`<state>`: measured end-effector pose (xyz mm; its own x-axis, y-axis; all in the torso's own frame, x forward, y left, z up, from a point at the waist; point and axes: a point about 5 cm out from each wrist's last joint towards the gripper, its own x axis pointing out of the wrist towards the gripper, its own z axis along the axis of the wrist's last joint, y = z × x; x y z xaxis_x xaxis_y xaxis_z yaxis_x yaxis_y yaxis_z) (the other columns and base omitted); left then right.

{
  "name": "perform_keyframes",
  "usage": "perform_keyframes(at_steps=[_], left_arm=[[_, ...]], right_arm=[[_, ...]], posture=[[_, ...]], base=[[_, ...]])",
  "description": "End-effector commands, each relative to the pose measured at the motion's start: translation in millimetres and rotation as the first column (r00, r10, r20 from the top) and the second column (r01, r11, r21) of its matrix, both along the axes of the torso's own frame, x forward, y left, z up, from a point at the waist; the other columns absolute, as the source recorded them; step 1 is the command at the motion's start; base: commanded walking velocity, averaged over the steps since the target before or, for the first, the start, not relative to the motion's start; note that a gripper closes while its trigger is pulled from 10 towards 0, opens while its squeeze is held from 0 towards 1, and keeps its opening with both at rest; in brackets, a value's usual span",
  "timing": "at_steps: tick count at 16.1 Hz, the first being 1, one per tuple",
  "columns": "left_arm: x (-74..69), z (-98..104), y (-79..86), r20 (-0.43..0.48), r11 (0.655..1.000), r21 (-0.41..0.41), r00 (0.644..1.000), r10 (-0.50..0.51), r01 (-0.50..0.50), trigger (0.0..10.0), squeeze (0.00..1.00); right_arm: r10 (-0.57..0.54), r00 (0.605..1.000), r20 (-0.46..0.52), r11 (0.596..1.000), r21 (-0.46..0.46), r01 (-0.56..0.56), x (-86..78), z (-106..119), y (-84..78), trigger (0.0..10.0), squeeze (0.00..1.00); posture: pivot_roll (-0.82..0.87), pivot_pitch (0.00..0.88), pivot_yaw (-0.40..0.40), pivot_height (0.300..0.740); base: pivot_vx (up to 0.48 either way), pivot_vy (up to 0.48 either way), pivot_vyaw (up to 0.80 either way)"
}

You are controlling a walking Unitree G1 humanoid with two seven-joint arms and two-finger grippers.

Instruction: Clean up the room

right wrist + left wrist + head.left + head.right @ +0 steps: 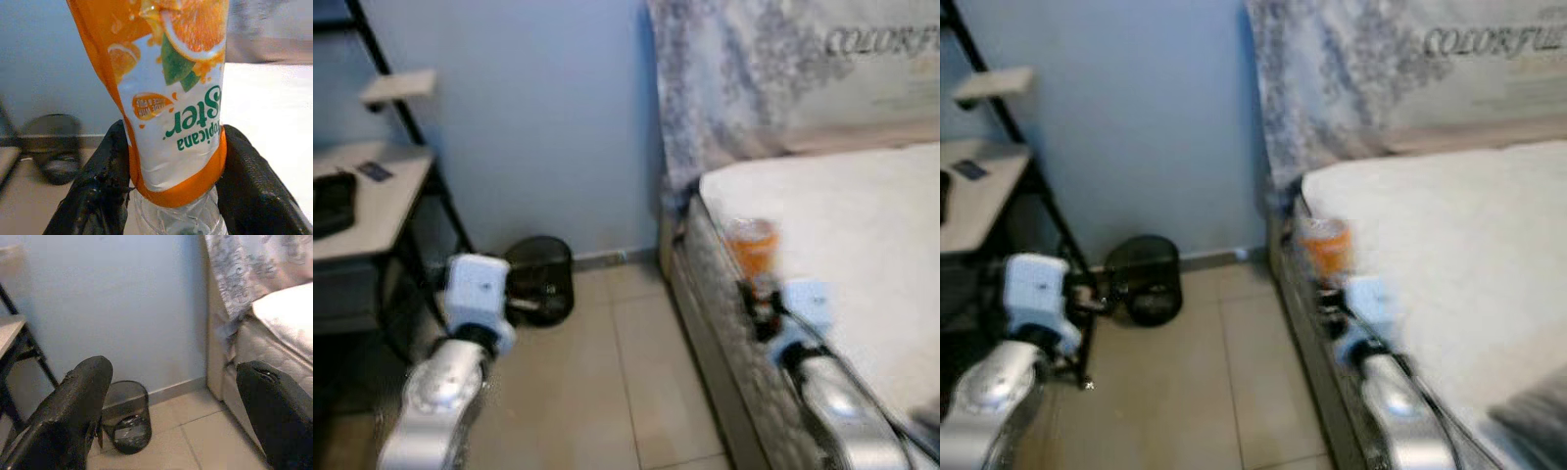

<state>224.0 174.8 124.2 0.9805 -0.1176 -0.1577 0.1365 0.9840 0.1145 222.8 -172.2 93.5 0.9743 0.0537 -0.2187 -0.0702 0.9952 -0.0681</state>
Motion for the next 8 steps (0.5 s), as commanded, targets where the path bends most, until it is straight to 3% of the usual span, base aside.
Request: perform_keyframes(at_steps=[1, 5, 8], left_arm=[[0.3, 4.1, 9.0, 0.015, 1.000, 0.019, 1.000, 0.020, -0.021, 10.0, 0.00], [0.5, 4.0, 10.9, 0.002, 0.999, -0.005, 0.999, 0.037, -0.037, 10.0, 0.00], [1.4, 4.8, 12.7, -0.001, 0.999, -0.011, 0.999, 0.048, -0.048, 10.0, 0.00]], right_arm=[[0.022, 0.999, 0.034, 0.999, 0.027, -0.023, 2.8, 3.3, 9.1, 10.0, 0.00], [0.011, 1.000, 0.022, 0.998, 0.069, -0.012, 3.9, 1.7, 9.4, 10.0, 0.00], [0.062, 0.998, 0.027, 0.994, 0.086, -0.065, 2.6, 3.1, 13.0, 10.0, 0.00]], posture=[[-0.03, 0.000, 0.043, 0.740], [-0.02, 0.000, 0.042, 0.740], [-0.02, 0.000, 0.041, 0.740]], base=[[0.292, 0.000, 0.00], [0.269, 0.000, 0.00], [0.000, 0.000, 0.00]])
